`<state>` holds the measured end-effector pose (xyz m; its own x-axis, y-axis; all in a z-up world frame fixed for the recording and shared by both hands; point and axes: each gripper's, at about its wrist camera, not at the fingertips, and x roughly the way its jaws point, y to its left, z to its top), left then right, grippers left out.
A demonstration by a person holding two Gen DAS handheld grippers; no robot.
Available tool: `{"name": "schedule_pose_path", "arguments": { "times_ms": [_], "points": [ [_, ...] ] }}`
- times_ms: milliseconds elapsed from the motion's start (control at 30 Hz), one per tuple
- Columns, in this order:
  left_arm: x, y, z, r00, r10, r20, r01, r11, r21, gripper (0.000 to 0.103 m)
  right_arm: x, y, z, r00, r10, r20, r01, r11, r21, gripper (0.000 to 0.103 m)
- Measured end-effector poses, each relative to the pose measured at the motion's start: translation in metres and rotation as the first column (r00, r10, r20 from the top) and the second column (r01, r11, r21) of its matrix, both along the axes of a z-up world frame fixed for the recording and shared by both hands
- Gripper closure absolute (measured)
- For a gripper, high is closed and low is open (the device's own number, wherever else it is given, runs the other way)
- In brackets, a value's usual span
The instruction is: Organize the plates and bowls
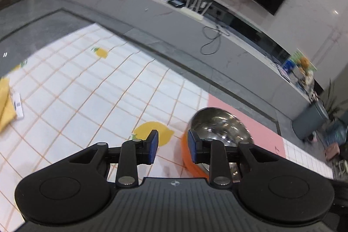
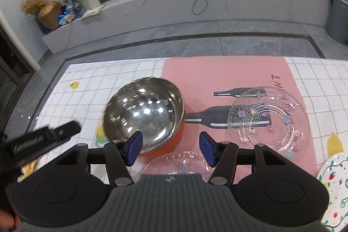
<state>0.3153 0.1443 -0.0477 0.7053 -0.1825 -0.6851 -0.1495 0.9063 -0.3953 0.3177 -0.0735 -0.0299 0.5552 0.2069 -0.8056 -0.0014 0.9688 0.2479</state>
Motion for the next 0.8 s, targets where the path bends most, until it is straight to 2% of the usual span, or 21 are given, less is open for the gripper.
{"name": "schedule_pose_path", "arguments": {
  "times_ms": [133, 200, 233, 367, 533, 667, 800],
  "points": [
    [0.007, 0.010, -0.010, 0.999, 0.032, -0.024, -0.035, 0.986, -0.161, 0.070, 0.022, 0.001, -0.013, 0.998, -0.044, -0.047, 0.044, 0.999, 0.003, 0.049],
    [0.009, 0.007, -0.012, 1.000, 0.018, -0.019, -0.021, 0.980, -0.198, 0.066, 0.028, 0.003, -0.018, 0.996, -0.061, -0.063, 0.060, 0.998, -0.019, 0.051],
    [0.011, 0.005, -0.013, 1.000, 0.018, -0.025, -0.022, 0.980, -0.197, 0.062, 0.031, 0.004, -0.022, 0.995, -0.064, -0.073, 0.062, 0.998, -0.031, 0.052],
    [0.016, -0.002, -0.020, 0.999, 0.019, -0.051, -0.028, 0.980, -0.197, 0.062, 0.045, 0.003, -0.036, 0.988, -0.082, -0.130, 0.080, 0.997, -0.021, 0.064],
    [0.019, -0.002, -0.027, 0.997, 0.036, -0.073, -0.049, 0.981, -0.187, 0.062, 0.051, 0.003, -0.046, 0.983, -0.083, -0.163, 0.087, 0.996, 0.021, 0.089],
    [0.019, 0.002, -0.028, 0.995, 0.053, -0.078, -0.067, 0.980, -0.189, 0.062, 0.048, 0.011, -0.044, 0.986, -0.063, -0.154, 0.063, 0.998, -0.008, 0.090],
    [0.020, 0.003, -0.031, 0.994, 0.052, -0.093, -0.066, 0.986, -0.154, 0.062, 0.047, 0.012, -0.043, 0.986, -0.043, -0.161, 0.047, 0.999, 0.025, 0.093]
  ]
}}
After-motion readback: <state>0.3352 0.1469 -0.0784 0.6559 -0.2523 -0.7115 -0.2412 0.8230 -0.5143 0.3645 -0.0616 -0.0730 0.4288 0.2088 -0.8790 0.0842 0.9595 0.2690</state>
